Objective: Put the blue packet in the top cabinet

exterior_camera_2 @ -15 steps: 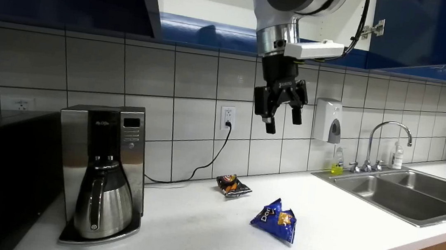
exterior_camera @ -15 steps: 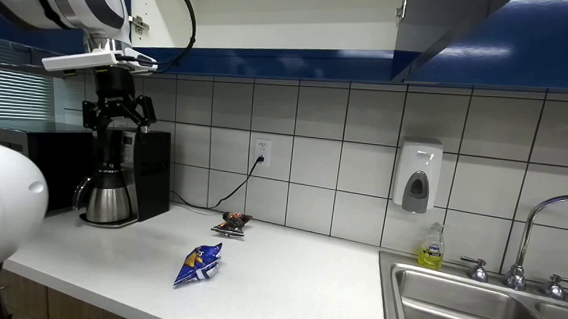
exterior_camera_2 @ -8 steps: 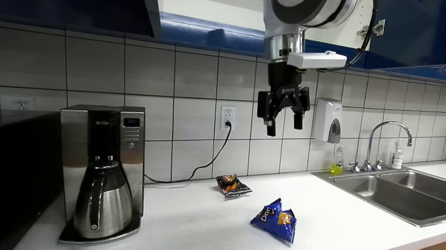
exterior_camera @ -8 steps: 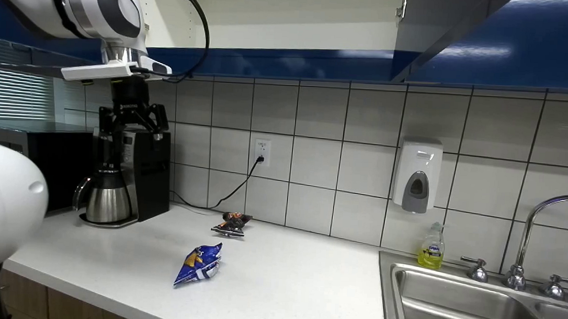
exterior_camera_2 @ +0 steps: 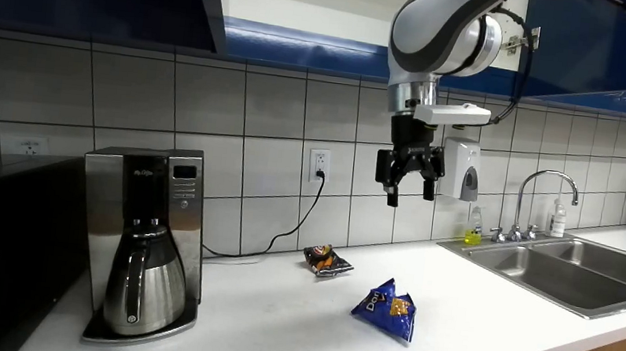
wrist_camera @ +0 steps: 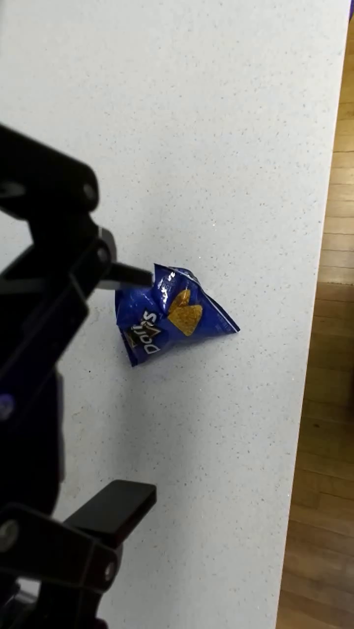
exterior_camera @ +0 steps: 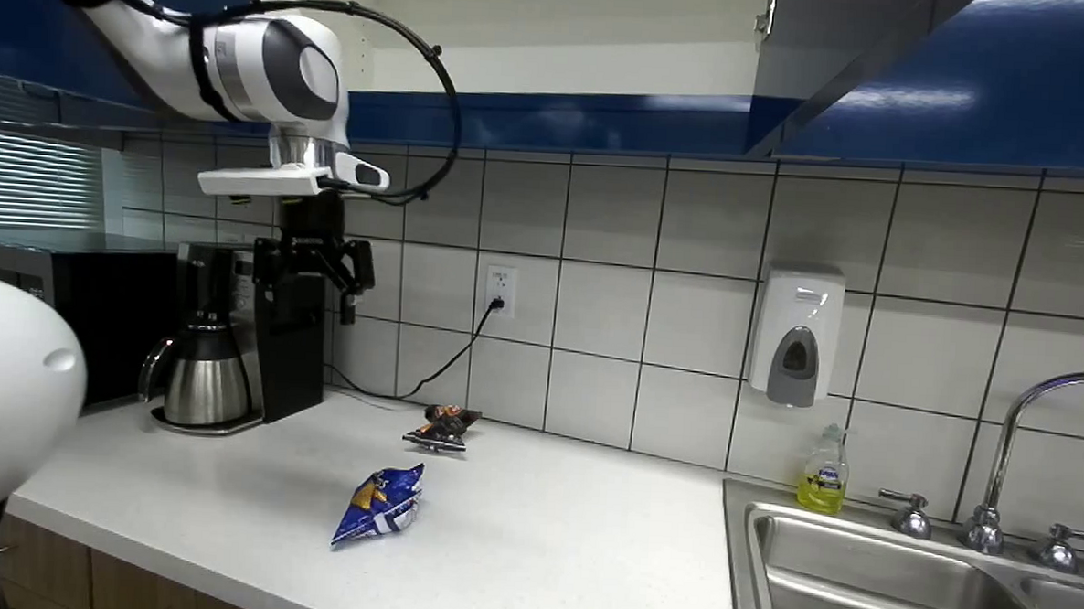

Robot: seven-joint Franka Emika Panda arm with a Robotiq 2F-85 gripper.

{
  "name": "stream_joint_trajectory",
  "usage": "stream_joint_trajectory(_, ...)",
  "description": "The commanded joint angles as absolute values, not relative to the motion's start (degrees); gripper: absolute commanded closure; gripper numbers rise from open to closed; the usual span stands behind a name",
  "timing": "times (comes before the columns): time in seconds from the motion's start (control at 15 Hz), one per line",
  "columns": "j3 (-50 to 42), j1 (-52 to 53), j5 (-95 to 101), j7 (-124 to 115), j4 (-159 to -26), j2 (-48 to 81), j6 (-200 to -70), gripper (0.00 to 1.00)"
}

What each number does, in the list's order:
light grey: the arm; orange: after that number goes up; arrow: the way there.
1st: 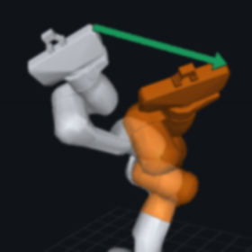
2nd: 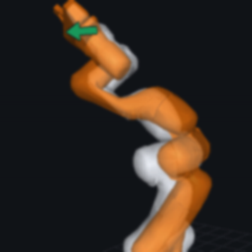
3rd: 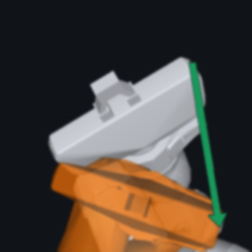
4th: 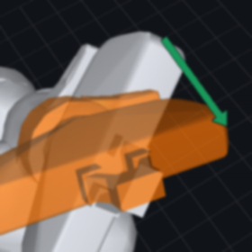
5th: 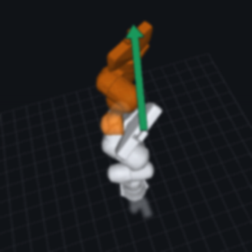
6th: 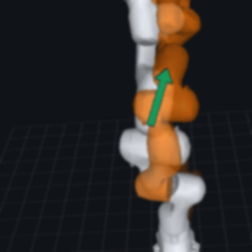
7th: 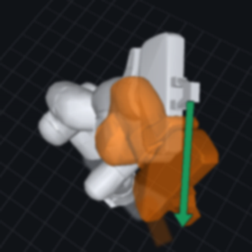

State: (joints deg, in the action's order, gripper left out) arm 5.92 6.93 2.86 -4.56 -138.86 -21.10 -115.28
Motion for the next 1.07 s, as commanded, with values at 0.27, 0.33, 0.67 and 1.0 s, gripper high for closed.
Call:
stream_joint_trajectory(0.27, 4.32, 4.9, 5.47, 0.05, -134.01, -8.02, -118.98, 0.0)
stream_joint_trajectory(0.33, 4.36, 4.91, 6.21, 0.17, -133.16, -6.3, -119.22, 0.0)
stream_joint_trajectory(0.67, 4.26, 5.1, 9.98, -0.26, -128.31, 2.75, -118.79, 0.0)
stream_joint_trajectory(1.0, 4.14, 5.4, 10.08, 0.45, -126.16, 8.72, -119.15, 0.0)
